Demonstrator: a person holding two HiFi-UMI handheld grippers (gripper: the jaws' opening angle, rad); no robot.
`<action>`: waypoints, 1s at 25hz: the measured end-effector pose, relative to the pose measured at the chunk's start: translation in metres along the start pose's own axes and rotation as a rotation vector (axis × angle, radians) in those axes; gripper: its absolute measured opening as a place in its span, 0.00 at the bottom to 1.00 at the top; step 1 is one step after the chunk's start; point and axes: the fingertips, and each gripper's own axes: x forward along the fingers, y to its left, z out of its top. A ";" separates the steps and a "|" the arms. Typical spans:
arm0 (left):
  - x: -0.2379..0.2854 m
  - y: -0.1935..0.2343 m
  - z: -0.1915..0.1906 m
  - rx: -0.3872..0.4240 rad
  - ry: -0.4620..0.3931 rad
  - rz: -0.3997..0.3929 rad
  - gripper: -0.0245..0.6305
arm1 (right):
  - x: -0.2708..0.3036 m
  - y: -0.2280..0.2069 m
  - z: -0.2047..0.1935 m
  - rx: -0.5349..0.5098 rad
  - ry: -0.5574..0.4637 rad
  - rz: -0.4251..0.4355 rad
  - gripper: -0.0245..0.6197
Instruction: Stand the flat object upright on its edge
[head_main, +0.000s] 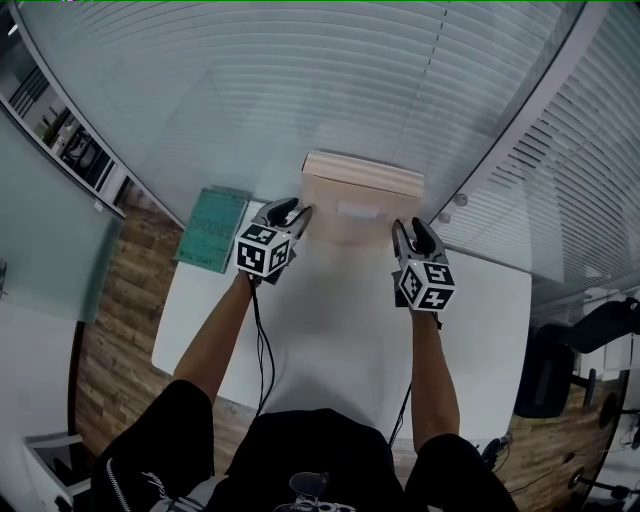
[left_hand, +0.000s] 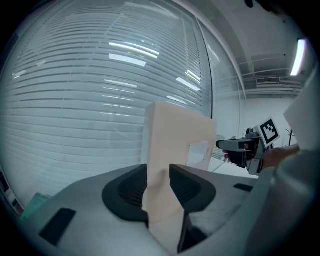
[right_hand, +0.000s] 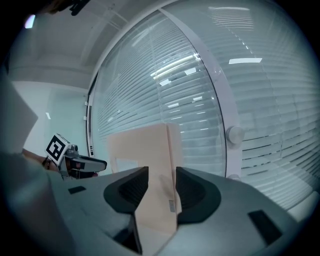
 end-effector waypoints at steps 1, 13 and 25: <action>-0.002 -0.001 0.001 -0.001 -0.005 0.000 0.25 | -0.002 0.000 -0.001 -0.001 0.001 -0.001 0.32; -0.035 -0.022 0.003 -0.008 -0.056 -0.024 0.25 | -0.035 0.018 -0.013 -0.035 0.039 -0.022 0.30; -0.102 -0.055 -0.005 -0.006 -0.122 -0.052 0.18 | -0.092 0.067 -0.030 -0.094 0.052 -0.038 0.12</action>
